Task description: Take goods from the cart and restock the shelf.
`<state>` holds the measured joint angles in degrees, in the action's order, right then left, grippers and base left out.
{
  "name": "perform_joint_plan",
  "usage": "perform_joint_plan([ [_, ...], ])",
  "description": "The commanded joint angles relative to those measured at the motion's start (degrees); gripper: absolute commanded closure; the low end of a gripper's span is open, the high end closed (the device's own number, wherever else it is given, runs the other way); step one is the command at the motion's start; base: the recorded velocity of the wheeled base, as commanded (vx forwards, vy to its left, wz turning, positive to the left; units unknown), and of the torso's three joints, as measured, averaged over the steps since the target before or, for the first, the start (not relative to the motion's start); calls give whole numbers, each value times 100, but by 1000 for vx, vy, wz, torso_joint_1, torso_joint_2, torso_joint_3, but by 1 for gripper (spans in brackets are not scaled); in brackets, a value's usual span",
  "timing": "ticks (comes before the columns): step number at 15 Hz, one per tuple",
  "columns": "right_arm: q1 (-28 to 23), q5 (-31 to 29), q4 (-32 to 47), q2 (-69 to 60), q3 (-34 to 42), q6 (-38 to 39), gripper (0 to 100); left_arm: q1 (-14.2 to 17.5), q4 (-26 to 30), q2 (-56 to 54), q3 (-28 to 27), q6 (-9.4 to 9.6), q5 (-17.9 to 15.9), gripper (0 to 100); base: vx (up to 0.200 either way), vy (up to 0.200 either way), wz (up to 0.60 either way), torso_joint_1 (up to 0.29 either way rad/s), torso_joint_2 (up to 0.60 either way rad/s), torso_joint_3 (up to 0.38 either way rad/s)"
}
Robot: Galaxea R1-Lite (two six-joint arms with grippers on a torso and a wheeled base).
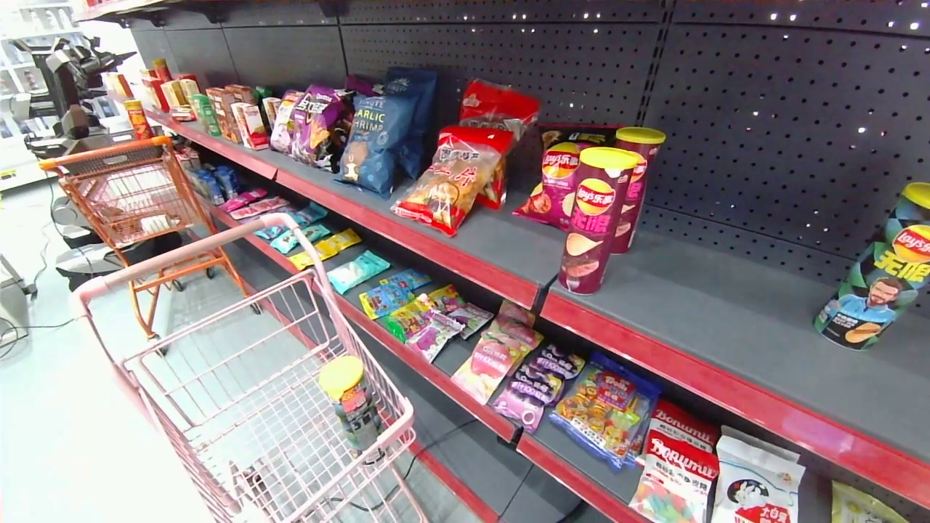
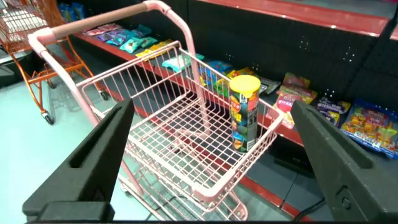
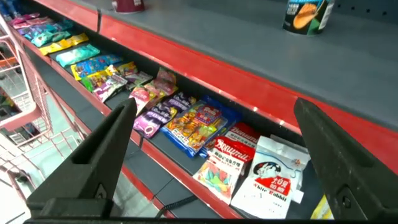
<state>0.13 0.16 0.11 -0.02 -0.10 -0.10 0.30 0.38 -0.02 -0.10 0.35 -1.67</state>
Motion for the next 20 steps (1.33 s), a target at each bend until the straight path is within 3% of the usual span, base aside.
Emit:
perform_joint_plan([
  [1, 4, 2, -2, 2, 1, 1, 0, 5, -3, 2, 1, 9, 0, 0, 0, 0, 0, -159, 373, 212],
  [13, 4, 2, -2, 2, 1, 19, 0, 5, -3, 20, -8, 17, -9, 0, 0, 0, 0, -170, 446, 272],
  [15, -5, 2, -2, 2, 1, 1, 0, -4, -3, 46, -17, 17, -246, 0, 0, 0, 0, -142, 393, 249],
  [16, 4, 2, -2, 2, 1, 1, 0, 5, -47, 55, -122, 17, -387, 0, 0, 0, 0, -61, 168, 110],
  [17, 4, 2, -2, 2, 1, 1, 0, -39, -29, 855, -1098, -27, -352, 0, 0, 0, 0, -36, 90, 51],
  [18, 4, 2, -2, 2, 1, -8, 0, -30, -38, 2208, -2363, -396, -193, 0, 0, 0, 0, -12, 56, 32],
  [19, 4, 2, -2, 2, 1, 1, 0, -13, -55, 3114, -3225, -941, 44, 0, 0, 0, 0, 0, 0, 0],
  [20, 4, 2, -2, 2, 1, 1, 0, 40, -73, 3834, -3541, -1178, 316, 0, 0, 0, 0, 0, 0, 0],
])
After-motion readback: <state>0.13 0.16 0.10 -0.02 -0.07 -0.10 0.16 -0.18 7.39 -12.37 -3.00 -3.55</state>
